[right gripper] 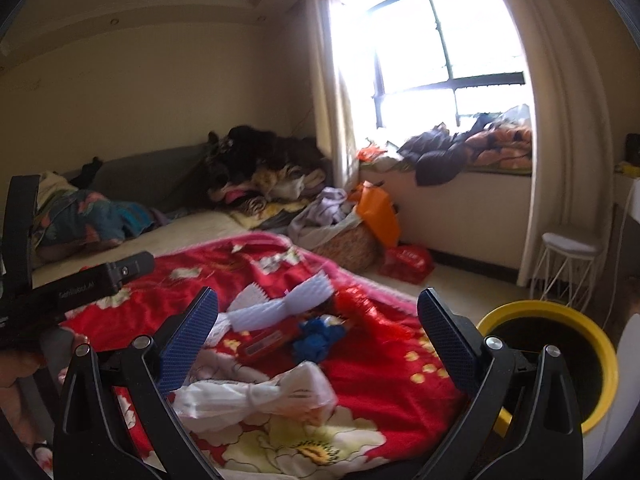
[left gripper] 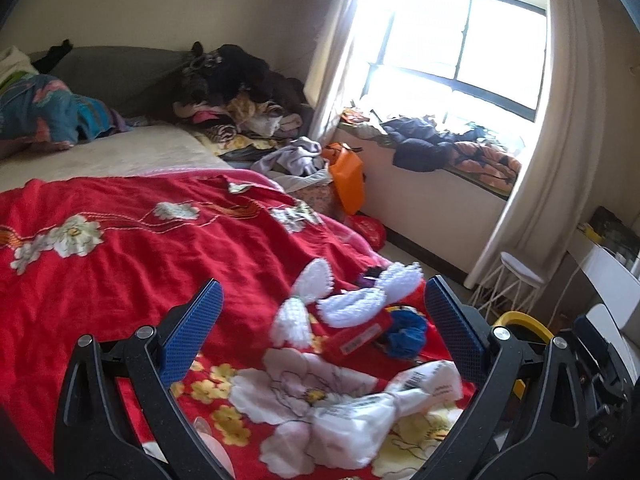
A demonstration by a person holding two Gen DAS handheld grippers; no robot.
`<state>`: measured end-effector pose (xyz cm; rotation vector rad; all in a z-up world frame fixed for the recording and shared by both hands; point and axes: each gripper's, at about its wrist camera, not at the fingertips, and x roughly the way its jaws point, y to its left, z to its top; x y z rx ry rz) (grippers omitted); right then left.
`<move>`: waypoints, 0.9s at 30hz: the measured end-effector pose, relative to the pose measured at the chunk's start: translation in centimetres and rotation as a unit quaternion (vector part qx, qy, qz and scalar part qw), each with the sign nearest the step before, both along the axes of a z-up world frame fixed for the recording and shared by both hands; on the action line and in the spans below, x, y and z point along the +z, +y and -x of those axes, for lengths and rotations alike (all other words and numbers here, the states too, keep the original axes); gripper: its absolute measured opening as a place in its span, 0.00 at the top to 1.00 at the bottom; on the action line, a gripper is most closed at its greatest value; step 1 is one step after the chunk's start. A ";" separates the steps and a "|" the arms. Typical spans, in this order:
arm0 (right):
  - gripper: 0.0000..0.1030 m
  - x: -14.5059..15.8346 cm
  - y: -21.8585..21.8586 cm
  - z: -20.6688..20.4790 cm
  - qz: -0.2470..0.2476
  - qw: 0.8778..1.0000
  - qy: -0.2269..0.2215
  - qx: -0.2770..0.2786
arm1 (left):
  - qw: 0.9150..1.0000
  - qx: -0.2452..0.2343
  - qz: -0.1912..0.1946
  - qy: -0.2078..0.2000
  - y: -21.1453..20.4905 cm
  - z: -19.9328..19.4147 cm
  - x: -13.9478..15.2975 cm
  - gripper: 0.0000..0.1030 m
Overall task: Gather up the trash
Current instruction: 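Grasp white foam net with left tool while right tool grasps white plastic bag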
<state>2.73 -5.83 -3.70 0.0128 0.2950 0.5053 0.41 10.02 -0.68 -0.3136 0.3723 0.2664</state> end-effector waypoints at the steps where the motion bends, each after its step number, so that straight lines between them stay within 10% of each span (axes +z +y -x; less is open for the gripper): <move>1: 0.06 -0.2 0.4 -0.3 0.004 1.000 0.008 0.006 | 1.000 0.005 0.003 0.003 0.5 0.0 -0.2 0.10; 18: 0.06 -6.1 4.0 -6.3 0.082 0.987 0.138 0.030 | 0.994 -0.011 0.064 0.087 5.9 -5.1 -5.9 0.10; 27: 0.22 -8.6 5.4 -8.3 0.097 0.975 0.194 0.043 | 0.988 -0.060 0.079 0.122 5.6 -8.3 -7.9 0.12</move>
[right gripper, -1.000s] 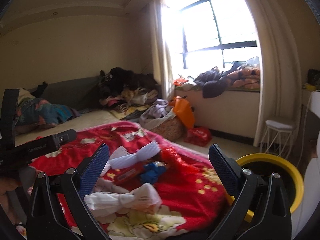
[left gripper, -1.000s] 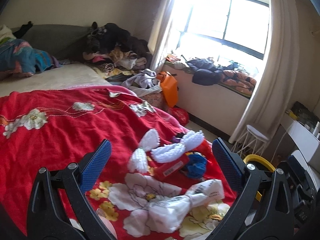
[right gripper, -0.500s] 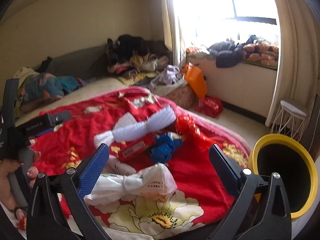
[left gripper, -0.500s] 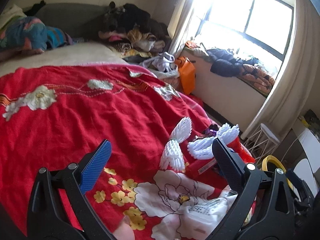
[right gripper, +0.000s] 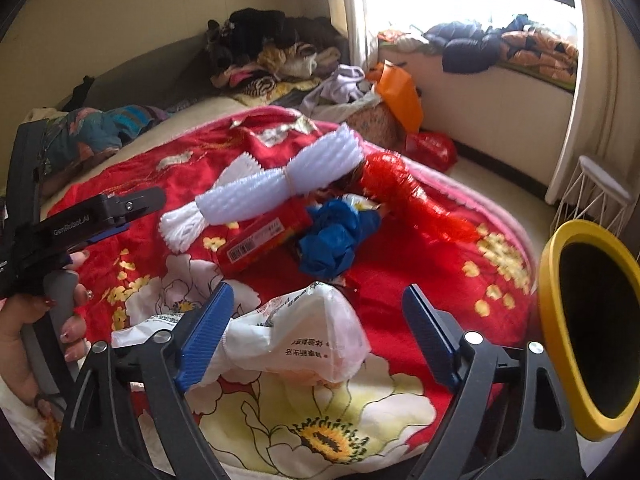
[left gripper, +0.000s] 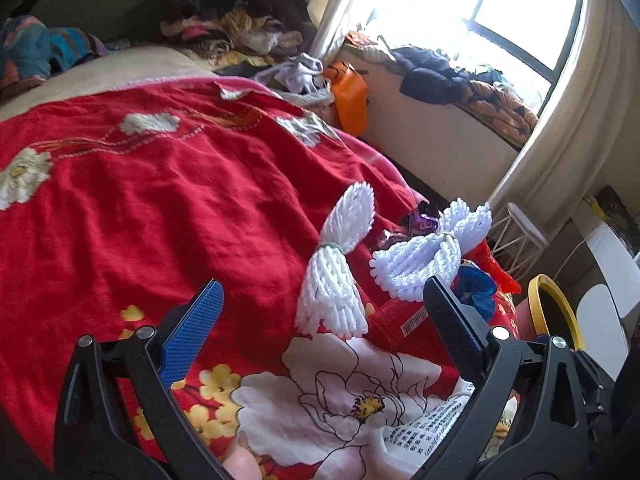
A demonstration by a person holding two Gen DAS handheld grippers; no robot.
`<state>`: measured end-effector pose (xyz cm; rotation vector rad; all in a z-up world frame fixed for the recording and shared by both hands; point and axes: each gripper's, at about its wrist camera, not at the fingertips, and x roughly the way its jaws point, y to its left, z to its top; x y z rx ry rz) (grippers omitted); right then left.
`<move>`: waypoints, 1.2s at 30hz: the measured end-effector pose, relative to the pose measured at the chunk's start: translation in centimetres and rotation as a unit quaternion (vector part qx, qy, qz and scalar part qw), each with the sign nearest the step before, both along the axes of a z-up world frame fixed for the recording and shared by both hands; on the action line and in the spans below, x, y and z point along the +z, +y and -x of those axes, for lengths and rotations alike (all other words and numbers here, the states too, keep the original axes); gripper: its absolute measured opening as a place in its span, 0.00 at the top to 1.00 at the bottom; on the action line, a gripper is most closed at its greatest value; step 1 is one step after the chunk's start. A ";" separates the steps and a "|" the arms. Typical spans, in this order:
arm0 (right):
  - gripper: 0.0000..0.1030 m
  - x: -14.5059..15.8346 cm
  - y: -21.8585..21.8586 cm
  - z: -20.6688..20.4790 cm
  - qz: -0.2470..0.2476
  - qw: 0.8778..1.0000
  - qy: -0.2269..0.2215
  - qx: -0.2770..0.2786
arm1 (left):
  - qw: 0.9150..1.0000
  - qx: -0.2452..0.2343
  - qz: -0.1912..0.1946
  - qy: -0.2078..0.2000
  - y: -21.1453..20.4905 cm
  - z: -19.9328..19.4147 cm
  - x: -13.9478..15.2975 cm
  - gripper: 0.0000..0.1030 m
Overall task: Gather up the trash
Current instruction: 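Grasp white foam net with left tool while right tool grasps white plastic bag, then carry foam net and plastic bag over the yellow-rimmed bin with both tools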
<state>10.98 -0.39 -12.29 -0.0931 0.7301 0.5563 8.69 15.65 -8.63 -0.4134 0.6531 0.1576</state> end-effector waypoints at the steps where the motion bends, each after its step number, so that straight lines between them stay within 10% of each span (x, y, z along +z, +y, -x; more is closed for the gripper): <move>1: 0.24 -0.2 0.1 -0.2 0.001 1.000 0.006 0.001 | 1.000 -0.003 0.005 0.003 0.1 -0.3 -0.3 0.14; 18: 0.59 -1.7 -1.1 -0.5 -0.022 0.998 0.053 0.011 | 0.998 -0.021 0.054 0.035 0.3 -2.1 -2.7 0.83; 36: 0.72 2.0 -3.6 1.2 -0.085 0.996 0.015 0.008 | 0.998 -0.015 0.015 -0.054 -0.3 1.4 3.3 0.89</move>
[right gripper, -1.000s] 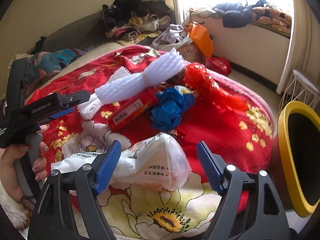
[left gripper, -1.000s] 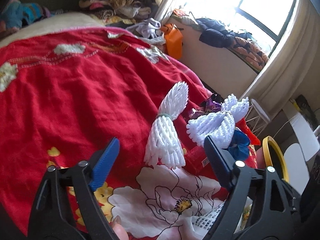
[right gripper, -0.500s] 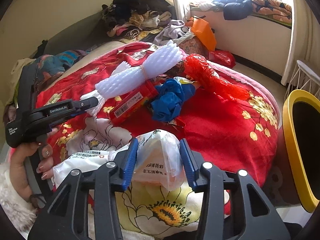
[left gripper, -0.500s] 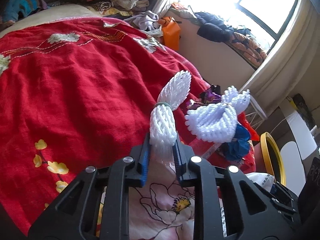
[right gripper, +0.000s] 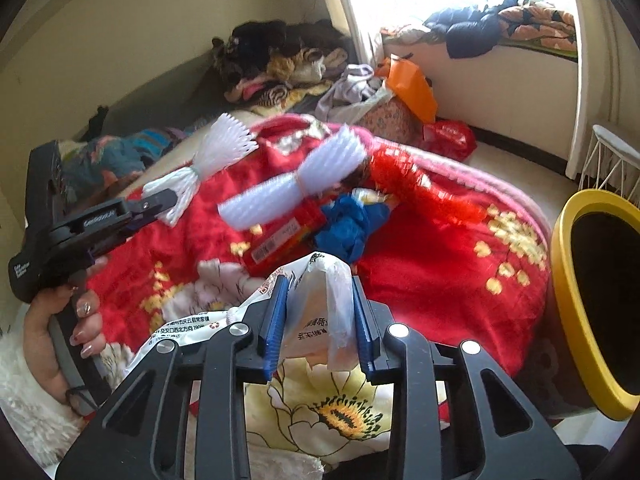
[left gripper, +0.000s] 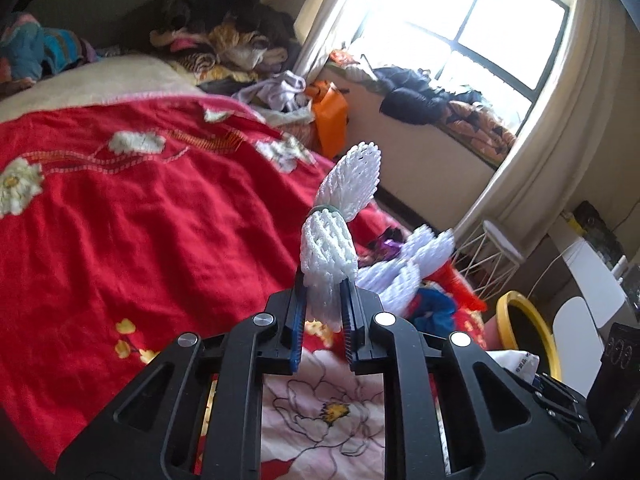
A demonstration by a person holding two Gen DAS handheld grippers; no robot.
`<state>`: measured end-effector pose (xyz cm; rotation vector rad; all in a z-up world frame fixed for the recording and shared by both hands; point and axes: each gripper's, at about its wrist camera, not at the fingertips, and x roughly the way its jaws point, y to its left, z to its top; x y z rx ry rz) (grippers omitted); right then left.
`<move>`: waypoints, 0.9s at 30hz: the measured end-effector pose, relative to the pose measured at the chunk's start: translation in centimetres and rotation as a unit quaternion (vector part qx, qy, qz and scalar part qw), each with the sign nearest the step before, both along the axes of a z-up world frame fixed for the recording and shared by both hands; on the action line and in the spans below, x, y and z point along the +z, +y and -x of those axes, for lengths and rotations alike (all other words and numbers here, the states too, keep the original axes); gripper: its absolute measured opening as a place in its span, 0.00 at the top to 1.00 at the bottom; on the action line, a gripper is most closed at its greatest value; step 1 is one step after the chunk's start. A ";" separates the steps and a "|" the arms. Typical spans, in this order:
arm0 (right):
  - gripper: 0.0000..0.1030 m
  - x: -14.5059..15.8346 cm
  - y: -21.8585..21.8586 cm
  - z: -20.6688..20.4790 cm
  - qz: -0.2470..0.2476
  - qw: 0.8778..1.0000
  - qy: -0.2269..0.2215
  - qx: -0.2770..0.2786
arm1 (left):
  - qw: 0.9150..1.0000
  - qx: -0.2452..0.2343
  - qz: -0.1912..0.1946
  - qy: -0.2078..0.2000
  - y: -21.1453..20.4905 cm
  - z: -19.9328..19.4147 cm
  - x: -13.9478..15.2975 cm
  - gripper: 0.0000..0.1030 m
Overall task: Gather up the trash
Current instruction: 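Carry foam net and plastic bag over the yellow-rimmed bin with both tools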
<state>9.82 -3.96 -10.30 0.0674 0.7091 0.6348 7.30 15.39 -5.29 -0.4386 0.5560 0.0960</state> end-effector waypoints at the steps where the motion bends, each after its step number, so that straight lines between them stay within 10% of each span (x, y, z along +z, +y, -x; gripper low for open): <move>1: 0.72 0.4 -0.3 0.0 -0.005 1.000 -0.004 -0.004 | 1.000 -0.004 0.000 -0.004 -0.2 0.1 0.4 0.89; 27: 0.72 3.6 -12.3 -0.4 -0.065 0.978 -0.069 -0.188 | 0.990 -0.139 -0.028 -0.030 -10.1 -0.7 3.3 0.89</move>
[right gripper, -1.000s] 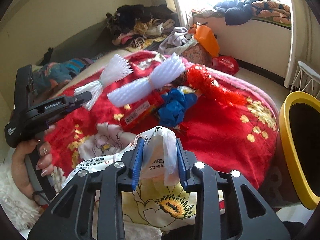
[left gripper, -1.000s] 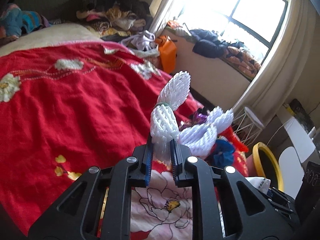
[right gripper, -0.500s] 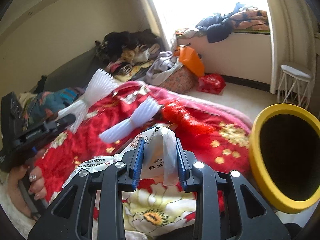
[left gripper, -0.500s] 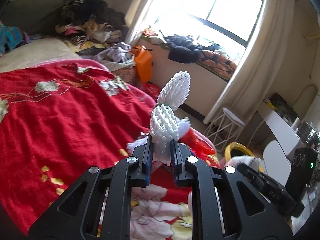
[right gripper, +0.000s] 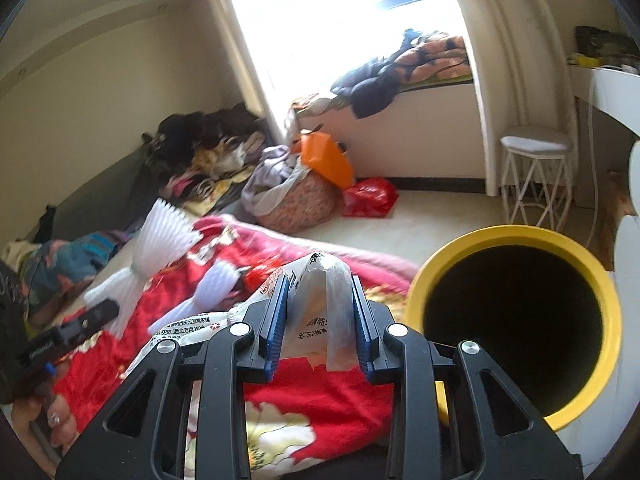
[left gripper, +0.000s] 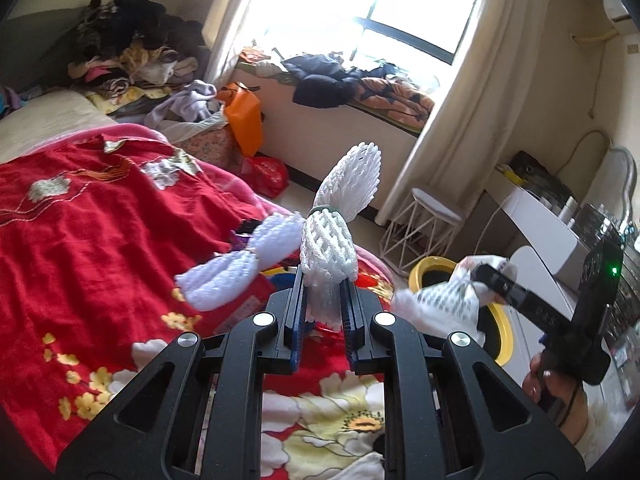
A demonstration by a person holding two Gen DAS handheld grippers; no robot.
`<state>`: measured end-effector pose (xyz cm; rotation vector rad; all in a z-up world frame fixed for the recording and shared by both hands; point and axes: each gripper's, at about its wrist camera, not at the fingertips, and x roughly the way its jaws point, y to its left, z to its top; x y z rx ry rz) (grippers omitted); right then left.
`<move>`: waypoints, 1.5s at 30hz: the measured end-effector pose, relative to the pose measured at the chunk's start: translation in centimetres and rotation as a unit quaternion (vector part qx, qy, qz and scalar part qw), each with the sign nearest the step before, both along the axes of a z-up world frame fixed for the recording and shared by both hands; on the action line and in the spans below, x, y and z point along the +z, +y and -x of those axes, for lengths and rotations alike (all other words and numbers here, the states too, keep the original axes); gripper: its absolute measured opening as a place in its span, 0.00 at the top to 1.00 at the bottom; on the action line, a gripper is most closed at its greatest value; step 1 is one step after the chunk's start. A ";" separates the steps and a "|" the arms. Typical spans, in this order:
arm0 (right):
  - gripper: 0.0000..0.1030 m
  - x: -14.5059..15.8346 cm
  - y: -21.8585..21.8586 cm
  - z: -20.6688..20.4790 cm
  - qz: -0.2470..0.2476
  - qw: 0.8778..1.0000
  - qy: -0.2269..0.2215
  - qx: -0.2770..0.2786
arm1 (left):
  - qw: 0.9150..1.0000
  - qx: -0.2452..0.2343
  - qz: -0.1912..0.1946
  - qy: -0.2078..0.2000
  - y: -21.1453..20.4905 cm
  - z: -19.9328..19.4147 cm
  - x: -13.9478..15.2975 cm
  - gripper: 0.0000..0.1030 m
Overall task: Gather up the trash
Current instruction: 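Carry foam net and plastic bag over the yellow-rimmed bin with both tools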
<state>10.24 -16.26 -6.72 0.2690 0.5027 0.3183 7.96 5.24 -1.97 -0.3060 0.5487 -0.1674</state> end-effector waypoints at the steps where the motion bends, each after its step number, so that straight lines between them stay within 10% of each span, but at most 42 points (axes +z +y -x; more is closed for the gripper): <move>1: 0.72 0.0 -0.4 0.1 -0.002 1.000 -0.001 -0.006 | 1.000 -0.003 -0.001 0.000 -0.3 0.0 0.0 0.89; 45: 0.72 -2.3 -14.6 -0.5 0.017 0.974 0.020 -0.225 | 0.989 -0.141 -0.037 0.019 -13.1 -3.9 -1.2 0.89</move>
